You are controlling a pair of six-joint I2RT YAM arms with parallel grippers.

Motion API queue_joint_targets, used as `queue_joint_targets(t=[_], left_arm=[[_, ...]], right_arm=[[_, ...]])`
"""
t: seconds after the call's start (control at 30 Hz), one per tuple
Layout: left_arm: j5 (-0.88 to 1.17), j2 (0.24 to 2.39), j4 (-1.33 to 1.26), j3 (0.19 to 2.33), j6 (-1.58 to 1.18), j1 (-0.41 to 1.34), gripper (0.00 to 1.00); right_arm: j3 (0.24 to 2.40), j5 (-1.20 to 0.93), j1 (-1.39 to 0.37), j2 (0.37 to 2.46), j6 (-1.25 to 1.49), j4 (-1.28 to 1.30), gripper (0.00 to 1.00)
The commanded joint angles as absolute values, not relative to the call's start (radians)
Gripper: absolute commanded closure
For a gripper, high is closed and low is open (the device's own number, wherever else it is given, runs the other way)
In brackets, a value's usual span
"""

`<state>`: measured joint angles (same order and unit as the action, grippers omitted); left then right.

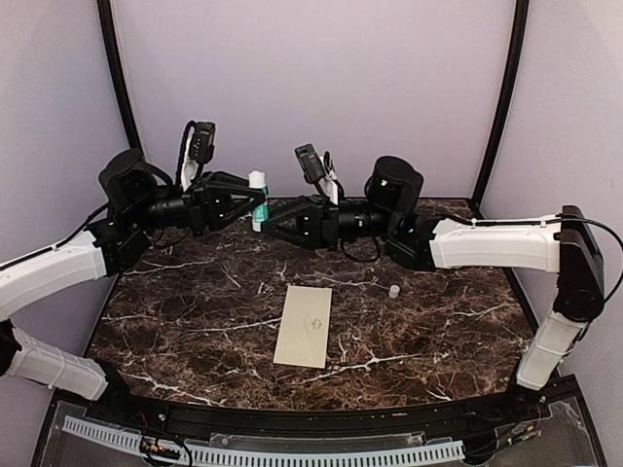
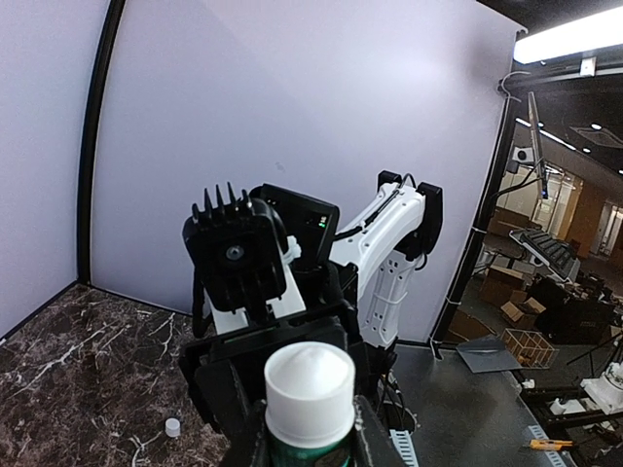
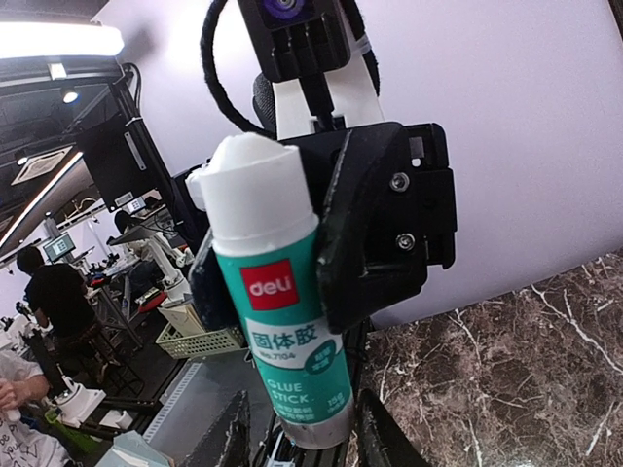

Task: Place the letter into the envelope and seal it
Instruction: Screw the solid glue.

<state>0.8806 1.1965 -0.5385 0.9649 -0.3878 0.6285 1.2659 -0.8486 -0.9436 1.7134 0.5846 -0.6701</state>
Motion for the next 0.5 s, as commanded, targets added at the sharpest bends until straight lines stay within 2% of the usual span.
queue_joint_targets(t=[0.0,0.33,0.47], left_arm=[[0.889,1.193,-0.576,0.951,-0.394,0.630,1.00],[0.867,1.192,-0.566,0.948,-0.384,0.630,1.00],[0.744,1.174,-0.469,0.934,-0.258,0.632,1.00]], right_arm=[[1.304,-0.864,-0.954,1.716,0.580,-0.693,0.69],[1.294,-0.831,-0.954,1.699,0.559,-0.681,0.85],[1.292,-0.726,-0.954,1.663,0.511,-0.612,0.89]])
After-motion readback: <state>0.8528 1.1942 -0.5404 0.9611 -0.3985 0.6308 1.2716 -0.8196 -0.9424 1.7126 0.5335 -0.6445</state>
